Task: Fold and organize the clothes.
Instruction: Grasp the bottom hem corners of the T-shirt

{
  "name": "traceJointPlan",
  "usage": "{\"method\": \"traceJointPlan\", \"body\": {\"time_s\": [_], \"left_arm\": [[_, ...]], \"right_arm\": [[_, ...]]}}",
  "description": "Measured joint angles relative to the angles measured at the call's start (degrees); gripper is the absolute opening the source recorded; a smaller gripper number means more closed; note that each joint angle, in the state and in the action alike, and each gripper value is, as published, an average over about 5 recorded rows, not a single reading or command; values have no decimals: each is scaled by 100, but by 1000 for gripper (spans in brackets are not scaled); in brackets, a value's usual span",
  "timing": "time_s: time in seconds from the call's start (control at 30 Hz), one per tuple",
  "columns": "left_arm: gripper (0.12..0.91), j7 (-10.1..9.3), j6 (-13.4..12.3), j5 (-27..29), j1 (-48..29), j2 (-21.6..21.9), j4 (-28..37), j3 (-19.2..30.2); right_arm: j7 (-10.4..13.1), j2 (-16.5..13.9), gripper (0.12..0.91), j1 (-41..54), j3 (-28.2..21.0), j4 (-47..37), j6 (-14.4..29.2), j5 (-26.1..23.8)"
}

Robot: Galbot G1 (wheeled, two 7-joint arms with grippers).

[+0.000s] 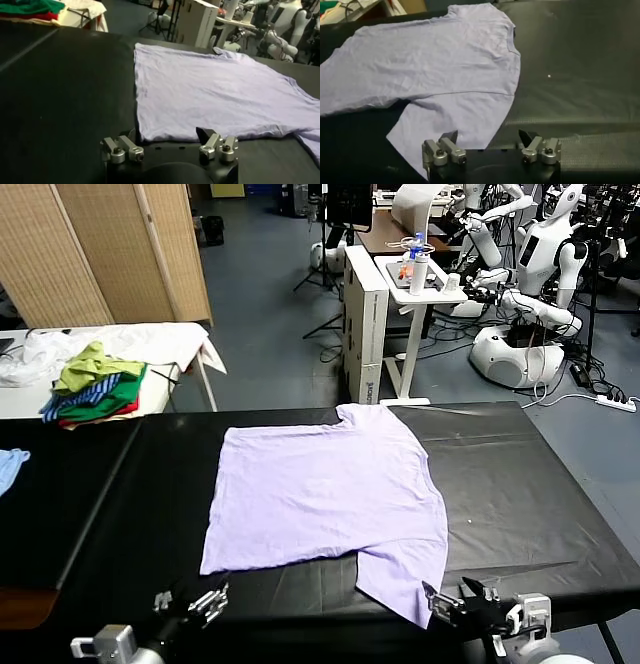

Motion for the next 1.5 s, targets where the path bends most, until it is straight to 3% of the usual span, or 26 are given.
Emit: {"method": "traceJointPlan", "body": {"time_s": [0.3, 0.43, 0.53, 0.63, 0.87, 0.97, 1.1, 1.5], "left_arm": [[907, -41, -102, -130, -244, -3, 351, -12], [899, -37, -143, -134, -281, -12, 490, -14], [839, -36, -172, -132, -288, -35, 555, -11], [711, -36, -197, -127, -271, -58, 576, -10], [320, -26, -208, -100, -207, -89, 547, 6], [196, -22, -216, -91, -198, -94, 546, 9], [145, -21, -235, -60, -169, -113, 526, 11], [147, -166, -243, 158, 332, -227, 63, -116]], "right_arm": [[66, 83, 901, -19, -198, -27, -1, -162], [92, 91, 805, -22, -214, -53, 0, -167], [101, 95, 734, -21, -222, -84, 2, -173], [102, 105, 641, -23, -235, -110, 6, -177], [67, 118, 257, -31, -261, -129, 15, -186], [54, 115, 165, -38, -261, -106, 16, -185], [60, 95, 139, -102, -227, -10, 25, -191], [143, 29, 139, -802, -40, 606, -197, -430]]}}
